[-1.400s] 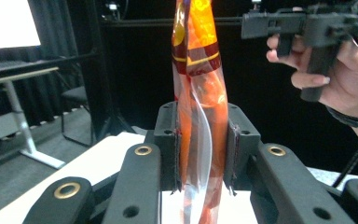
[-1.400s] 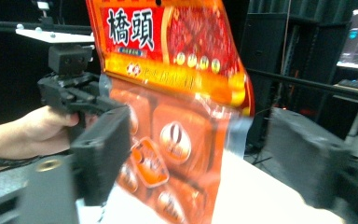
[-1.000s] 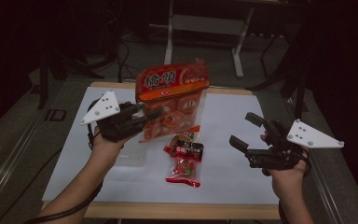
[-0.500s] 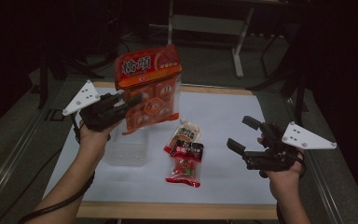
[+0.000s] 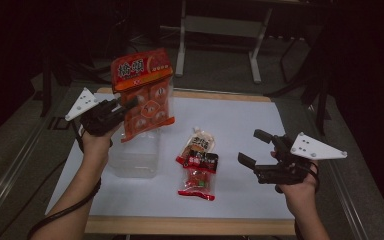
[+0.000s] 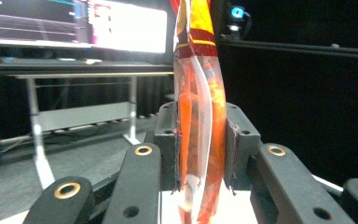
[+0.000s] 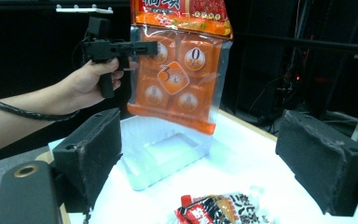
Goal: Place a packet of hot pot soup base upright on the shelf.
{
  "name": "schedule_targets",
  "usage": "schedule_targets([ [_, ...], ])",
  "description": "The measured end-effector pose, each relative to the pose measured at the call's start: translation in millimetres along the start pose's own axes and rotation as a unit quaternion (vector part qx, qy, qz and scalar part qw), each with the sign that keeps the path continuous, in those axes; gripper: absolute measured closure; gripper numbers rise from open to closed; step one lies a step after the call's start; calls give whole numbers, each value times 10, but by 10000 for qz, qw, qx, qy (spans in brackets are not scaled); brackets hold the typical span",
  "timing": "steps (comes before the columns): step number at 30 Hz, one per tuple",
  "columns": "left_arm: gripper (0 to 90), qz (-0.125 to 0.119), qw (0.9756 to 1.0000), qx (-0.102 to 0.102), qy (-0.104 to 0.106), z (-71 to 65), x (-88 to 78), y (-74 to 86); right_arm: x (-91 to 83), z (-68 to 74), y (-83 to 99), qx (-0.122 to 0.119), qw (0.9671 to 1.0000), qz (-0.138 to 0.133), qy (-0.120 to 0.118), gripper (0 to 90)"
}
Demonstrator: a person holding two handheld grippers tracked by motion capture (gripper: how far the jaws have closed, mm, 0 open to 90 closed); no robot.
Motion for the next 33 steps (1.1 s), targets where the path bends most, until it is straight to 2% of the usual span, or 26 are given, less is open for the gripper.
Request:
schedule_targets([
  [1, 717, 0, 10000, 0, 0, 0, 0, 0, 5, -5, 8, 10, 10000, -8, -7, 141],
  [4, 717, -43, 9996, -109, -238, 96, 41, 134, 4, -4, 21, 36, 10000, -33, -2, 139],
  [10, 717, -19, 9993, -133, -346, 211, 69, 263, 3, -10, 38, 12, 10000, 36, -4, 140],
  [13, 717, -25, 9989, -262, -385, 316, 76, 362, 13, -14, 61, 27, 9999, 118, -19, 140],
  [19, 717, 89, 9971, -360, -661, 436, 61, 506, 11, -22, 82, 54, 9999, 107, -43, 140],
  [25, 717, 138, 9968, -477, -627, 477, 65, 610, 17, -25, 93, 71, 9999, 135, -50, 141],
  [30, 717, 281, 9972, -371, -587, 479, 124, 689, 40, -15, 114, 60, 9997, 196, -110, 142],
  [33, 717, 329, 9969, -455, -544, 501, 140, 711, 35, -20, 116, 67, 9997, 219, -103, 142],
])
Point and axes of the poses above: each handheld gripper's, and its own axes: x roughly forward along the jaws, y roughly out of its underside, z roughly to its left, the point moved 3 cm from there along x, roughly forward along the jaws, and after that the axes turned 15 degrees about -y, right-handed, at the moved point
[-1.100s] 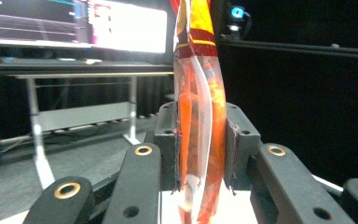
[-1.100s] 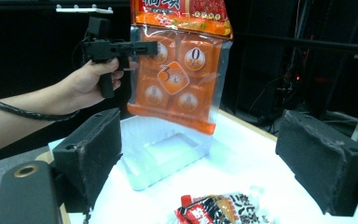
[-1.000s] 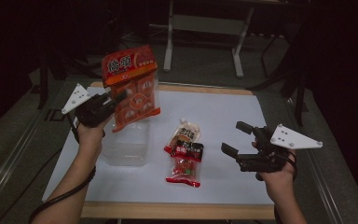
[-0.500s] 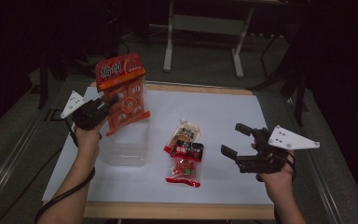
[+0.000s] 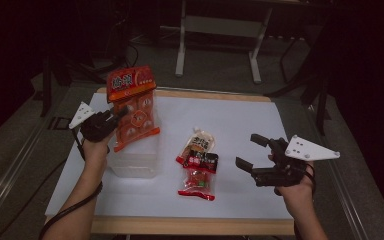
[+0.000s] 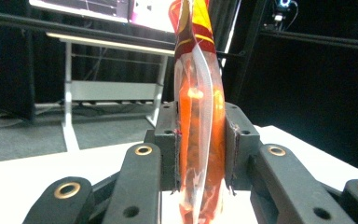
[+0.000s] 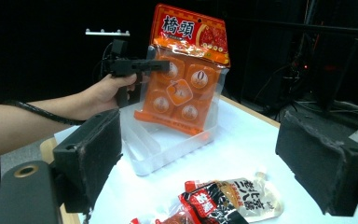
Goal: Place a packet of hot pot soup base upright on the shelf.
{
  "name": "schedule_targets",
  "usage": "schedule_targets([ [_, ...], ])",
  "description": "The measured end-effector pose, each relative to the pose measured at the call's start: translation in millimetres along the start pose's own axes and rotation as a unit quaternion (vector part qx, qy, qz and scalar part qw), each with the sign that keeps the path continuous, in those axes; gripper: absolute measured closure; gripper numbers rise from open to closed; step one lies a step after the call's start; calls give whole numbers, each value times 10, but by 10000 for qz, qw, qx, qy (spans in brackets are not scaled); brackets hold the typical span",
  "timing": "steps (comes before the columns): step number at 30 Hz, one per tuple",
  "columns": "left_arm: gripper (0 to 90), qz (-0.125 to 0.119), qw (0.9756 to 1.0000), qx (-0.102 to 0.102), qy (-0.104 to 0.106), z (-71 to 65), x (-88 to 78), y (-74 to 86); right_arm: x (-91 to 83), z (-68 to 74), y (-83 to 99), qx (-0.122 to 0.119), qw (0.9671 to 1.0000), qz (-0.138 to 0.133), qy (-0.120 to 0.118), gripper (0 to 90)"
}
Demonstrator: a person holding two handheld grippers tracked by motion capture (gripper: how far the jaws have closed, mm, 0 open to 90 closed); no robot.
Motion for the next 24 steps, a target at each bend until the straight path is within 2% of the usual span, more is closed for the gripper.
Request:
schedule_targets([
  [2, 717, -12, 10000, 32, 42, 4, 4, -1, -5, -6, 1, 14, 10000, 1, 3, 142],
  [5, 716, 95, 9999, 47, 73, 5, 22, 0, -5, -9, 5, 30, 10000, 8, -8, 142],
  [6, 716, 232, 9997, 74, 55, 7, 47, 1, -4, -9, 7, 27, 10000, 19, -1, 143],
  [9, 715, 273, 9996, 24, 35, 19, 54, -3, 0, -9, 10, 34, 10000, 28, -17, 143],
  [12, 715, 501, 9987, 49, 8, 33, 60, -37, 1, -11, 8, 36, 10000, 27, -14, 143],
  [13, 714, 501, 9987, 49, 8, 33, 60, -37, 1, -11, 8, 36, 10000, 27, -14, 143],
  [14, 714, 635, 9979, 130, -29, 31, 60, -68, 3, -11, 7, 35, 10000, 30, -15, 143],
  [16, 714, 706, 9974, 145, 13, 25, 59, -71, 4, -13, 8, 43, 10000, 17, -18, 143],
  [18, 714, 671, 9973, 297, 27, 7, 42, -53, 0, -11, 12, 46, 10000, -2, -18, 143],
  [20, 714, 609, 9977, 278, 102, 17, 19, -25, -7, -10, 20, 45, 10000, -13, -18, 143],
  [24, 713, 537, 9983, 198, 97, 65, -24, 27, -22, -17, 39, 82, 10000, -3, -13, 144],
])
Point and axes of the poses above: each handheld gripper's, and its own axes: x roughly forward along the jaws, y roughly out of its underside, z roughly to its left, the point moved 3 cm from there along x, roughly forward along the jaws, and after that the axes turned 15 degrees about -y, right-handed, at the moved point
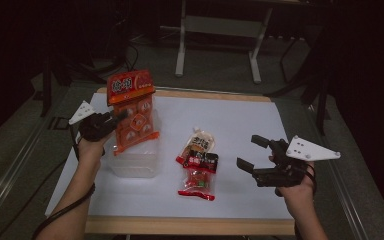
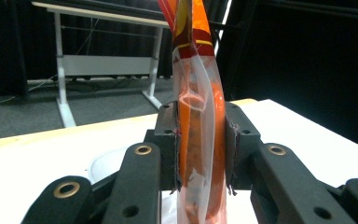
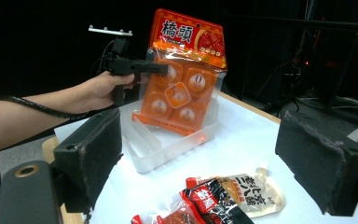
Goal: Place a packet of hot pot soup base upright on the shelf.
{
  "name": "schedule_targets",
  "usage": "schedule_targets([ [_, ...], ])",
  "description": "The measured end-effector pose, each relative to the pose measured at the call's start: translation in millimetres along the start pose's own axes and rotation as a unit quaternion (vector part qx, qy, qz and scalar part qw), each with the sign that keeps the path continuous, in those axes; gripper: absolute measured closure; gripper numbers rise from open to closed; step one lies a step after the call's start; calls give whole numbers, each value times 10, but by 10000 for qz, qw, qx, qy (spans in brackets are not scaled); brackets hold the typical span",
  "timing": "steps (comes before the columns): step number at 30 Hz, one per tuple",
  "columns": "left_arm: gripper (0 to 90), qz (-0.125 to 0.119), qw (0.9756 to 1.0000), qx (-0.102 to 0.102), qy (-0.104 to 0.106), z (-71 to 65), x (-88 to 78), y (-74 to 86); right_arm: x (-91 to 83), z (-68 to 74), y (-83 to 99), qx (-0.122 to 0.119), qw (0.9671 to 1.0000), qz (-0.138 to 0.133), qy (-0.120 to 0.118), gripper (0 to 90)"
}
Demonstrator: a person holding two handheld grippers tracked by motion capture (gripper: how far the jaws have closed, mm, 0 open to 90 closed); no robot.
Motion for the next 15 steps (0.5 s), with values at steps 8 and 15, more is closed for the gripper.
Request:
schedule_targets([
  [8, 712, -15, 10000, 93, 10, 7, -3, 99, 12, 3, 17, 2, 10000, 19, -36, 145],
  [15, 712, -79, 9999, -98, -18, 62, -13, 154, 29, 7, 43, 27, 10000, 57, -71, 145],
])
Point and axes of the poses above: each handheld gripper's, and its own axes: x roughly forward along the jaws, y roughly out of its underside, z roughly to its left, the point moved 3 cm from there along x, roughly forward along the jaws, and after that the axes turned 15 degrees about -y, right-handed, at the moved point
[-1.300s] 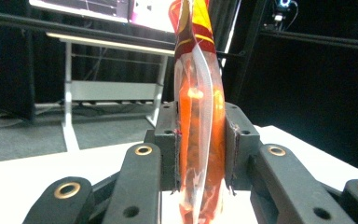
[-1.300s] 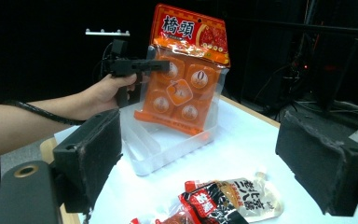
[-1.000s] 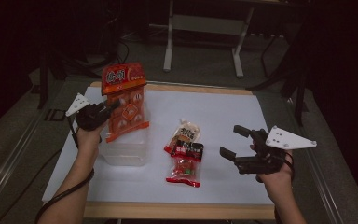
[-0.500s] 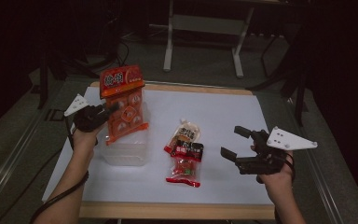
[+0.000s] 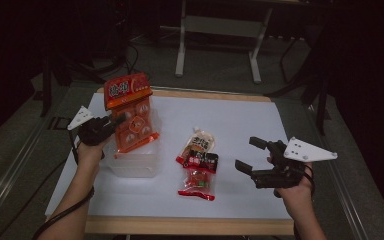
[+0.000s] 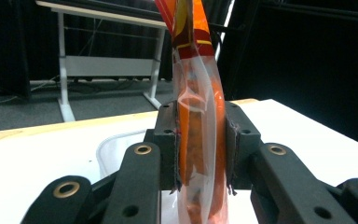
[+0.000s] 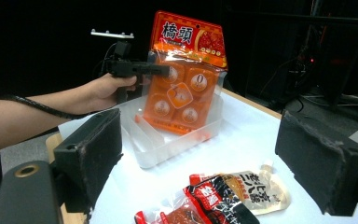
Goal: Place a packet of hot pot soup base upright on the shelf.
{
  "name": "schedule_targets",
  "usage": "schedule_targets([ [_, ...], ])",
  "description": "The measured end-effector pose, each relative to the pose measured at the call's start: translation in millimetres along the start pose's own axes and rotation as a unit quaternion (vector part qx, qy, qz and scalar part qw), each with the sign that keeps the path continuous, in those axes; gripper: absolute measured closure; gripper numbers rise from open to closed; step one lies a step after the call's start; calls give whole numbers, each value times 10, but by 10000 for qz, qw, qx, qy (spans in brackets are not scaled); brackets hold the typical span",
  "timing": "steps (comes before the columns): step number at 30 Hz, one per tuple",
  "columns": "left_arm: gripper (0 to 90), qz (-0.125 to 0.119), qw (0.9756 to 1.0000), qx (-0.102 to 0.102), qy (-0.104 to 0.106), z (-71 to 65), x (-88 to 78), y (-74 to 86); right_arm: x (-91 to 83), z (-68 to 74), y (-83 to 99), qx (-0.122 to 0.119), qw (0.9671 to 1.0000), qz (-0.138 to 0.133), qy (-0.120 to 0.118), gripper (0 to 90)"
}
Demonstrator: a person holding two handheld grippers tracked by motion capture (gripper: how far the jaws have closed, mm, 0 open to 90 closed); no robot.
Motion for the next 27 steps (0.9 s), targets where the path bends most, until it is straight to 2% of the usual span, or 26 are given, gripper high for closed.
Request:
schedule_targets([
  [3, 712, -21, 9999, -147, 30, 27, 2, 22, 4, -2, 1, 1, 10000, 15, -2, 145],
  [7, 710, -18, 9999, -81, 76, 20, 2, 17, 4, 4, 0, -5, 10000, 12, -25, 145],
  [8, 709, 4, 9999, -131, 78, 25, 4, 16, 4, 3, 0, -7, 10000, 9, -26, 145],
  [11, 706, 71, 9997, -246, 3, 52, 16, 14, 6, 0, 1, 4, 10000, 3, -32, 145],
  [13, 704, 71, 9997, -246, 3, 52, 16, 14, 6, 1, 0, 0, 10000, 5, -32, 145],
  [14, 701, 206, 9990, -362, -158, 91, 30, 6, 8, 4, 2, -7, 10000, 7, -42, 145],
  [16, 692, 249, 9985, -438, -194, 114, 31, 13, 6, 0, 5, -5, 10000, 16, -34, 145],
  [20, 594, 237, 9991, -271, -207, 99, 27, 31, -4, -10, 11, 2, 10000, 14, -22, 145],
  [23, 493, 277, 9989, 20, -383, 73, 34, 43, -7, -15, 18, 35, 10000, 14, -17, 145],
  [24, 453, 277, 9989, 20, -383, 73, 34, 43, -7, -15, 18, 35, 10000, 14, -17, 145],
  [25, 453, 277, 9989, 20, -383, 73, 34, 43, -7, -15, 19, 47, 10000, 15, -21, 145],
  [26, 453, 386, 9981, 114, -475, 43, 49, 35, -7, -15, 19, 47, 10000, 15, -21, 145],
  [27, 354, 405, 9980, 86, -470, 37, 56, 30, -6, -13, 19, 46, 10000, 14, -23, 145],
])
Point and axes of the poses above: each handheld gripper's, and its own axes: x roughly forward along the jaws, y roughly out of its underside, z roughly to its left, the point moved 3 cm from there along x, roughly forward along the jaws, and after that the axes turned 15 degrees about -y, right-handed, at the moved point
